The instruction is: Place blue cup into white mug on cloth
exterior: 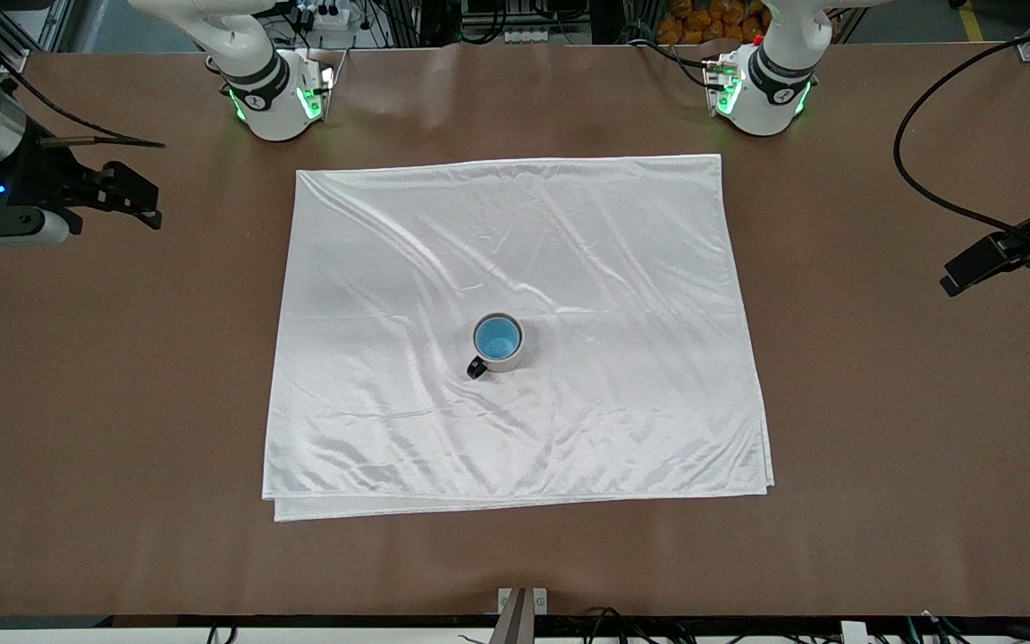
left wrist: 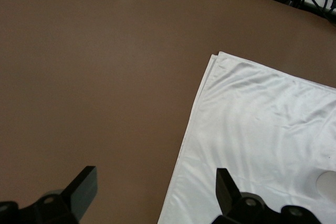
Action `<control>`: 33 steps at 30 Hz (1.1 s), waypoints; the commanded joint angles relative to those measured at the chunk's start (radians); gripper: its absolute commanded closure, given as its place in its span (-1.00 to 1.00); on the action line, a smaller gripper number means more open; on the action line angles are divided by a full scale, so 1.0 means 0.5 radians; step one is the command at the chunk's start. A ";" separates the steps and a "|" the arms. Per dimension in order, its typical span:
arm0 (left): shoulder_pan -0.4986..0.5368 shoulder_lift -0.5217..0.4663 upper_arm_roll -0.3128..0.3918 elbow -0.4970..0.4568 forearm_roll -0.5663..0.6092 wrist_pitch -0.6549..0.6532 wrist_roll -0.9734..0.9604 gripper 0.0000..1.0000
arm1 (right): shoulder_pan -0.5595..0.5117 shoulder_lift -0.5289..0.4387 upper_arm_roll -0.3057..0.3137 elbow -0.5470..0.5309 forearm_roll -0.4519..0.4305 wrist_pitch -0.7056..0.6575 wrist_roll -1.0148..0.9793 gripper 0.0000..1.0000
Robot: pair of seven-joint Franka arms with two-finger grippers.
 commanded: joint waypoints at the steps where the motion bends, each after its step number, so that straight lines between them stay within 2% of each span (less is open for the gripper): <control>1: 0.044 -0.097 -0.016 -0.106 -0.055 0.011 0.166 -1.00 | 0.013 -0.025 -0.015 0.001 0.003 -0.049 -0.015 -1.00; 8: 0.074 -0.213 -0.016 -0.324 -0.055 0.207 0.365 -1.00 | 0.010 -0.025 -0.015 0.001 0.009 -0.049 -0.012 -1.00; 17: 0.084 -0.216 -0.016 -0.336 -0.055 0.210 0.712 -1.00 | 0.013 -0.025 -0.015 0.001 0.015 -0.049 -0.012 -1.00; 33: 0.062 -0.256 -0.016 -0.321 -0.076 0.210 0.519 -1.00 | 0.010 -0.025 -0.015 0.001 0.018 -0.061 -0.012 -1.00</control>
